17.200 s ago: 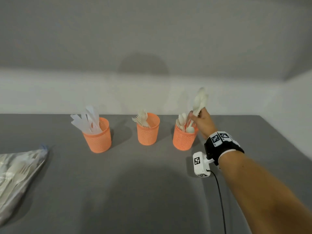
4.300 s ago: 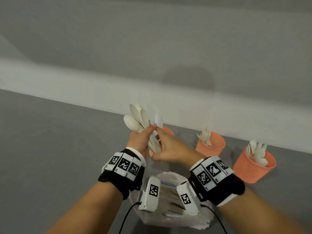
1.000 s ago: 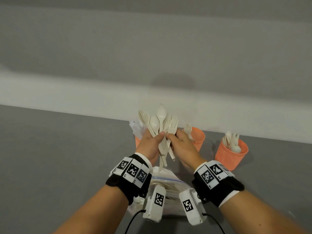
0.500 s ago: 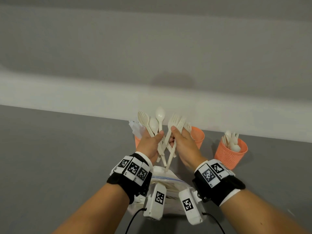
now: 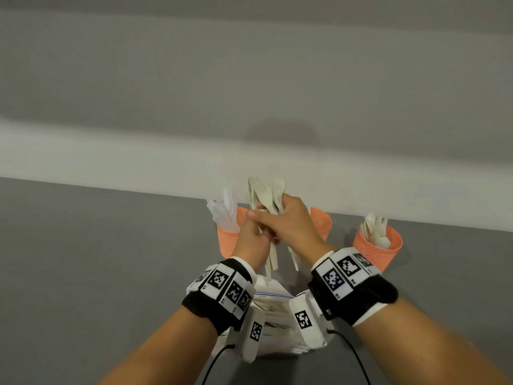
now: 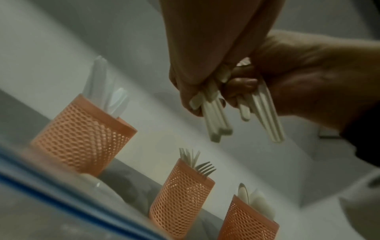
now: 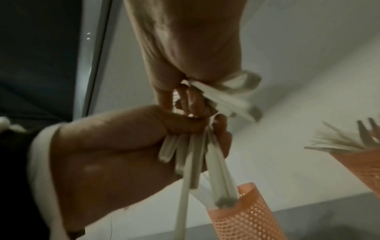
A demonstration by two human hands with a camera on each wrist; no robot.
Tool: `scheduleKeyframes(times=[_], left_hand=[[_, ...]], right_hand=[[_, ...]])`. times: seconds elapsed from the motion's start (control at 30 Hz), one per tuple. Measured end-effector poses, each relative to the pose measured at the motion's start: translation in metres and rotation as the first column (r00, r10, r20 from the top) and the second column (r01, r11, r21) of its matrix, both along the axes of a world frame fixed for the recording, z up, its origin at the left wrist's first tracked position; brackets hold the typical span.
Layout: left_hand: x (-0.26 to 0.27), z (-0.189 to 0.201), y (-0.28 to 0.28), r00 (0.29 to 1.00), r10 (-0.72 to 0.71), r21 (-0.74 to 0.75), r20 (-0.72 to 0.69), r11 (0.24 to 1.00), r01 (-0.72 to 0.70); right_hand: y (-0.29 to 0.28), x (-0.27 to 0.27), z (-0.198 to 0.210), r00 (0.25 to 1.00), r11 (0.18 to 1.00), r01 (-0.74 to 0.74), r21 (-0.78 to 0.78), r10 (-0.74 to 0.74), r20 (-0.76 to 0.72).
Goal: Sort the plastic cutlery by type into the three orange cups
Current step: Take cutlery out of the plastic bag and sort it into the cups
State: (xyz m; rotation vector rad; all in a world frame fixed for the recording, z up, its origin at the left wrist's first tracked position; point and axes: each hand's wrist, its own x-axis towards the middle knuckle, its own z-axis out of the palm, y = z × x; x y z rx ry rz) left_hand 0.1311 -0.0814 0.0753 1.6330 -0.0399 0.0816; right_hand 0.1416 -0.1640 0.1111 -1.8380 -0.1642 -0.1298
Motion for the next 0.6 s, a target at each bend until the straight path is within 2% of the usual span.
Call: scheduleKeyframes(times=[0.13,0.23,0.47,0.6], left_hand=[[-0.003,-0.004,-0.005,0.999,-0.008,0.056,0.047,0.998,0.005],[-0.005,-0.006,-0.006,0.998,-0.024,0.05,0.063,0.999,0.021],[-0.006,-0.012,-0.013,0.993,-0.046,0.049,0.112,0.998,0.041],[-0.001,-0.012,-0.013,0.984,-0.078,0.001,0.158,0.997,0.079]], right_hand=[[0.002,0.003,0.005,0.995,0.963,0.065,-0.261,-0.044,0.086],[0.001,0.0,0.008,0.992,0.936,0.077,-0.344,-0.039,0.117],[-0.007,0.003,0.004,0.992,0.928,0.1,-0.36,-0.063,0.113],[-0.01,0.006,0.001,0.986,0.961,0.144,-0.234,-0.119,0.12]])
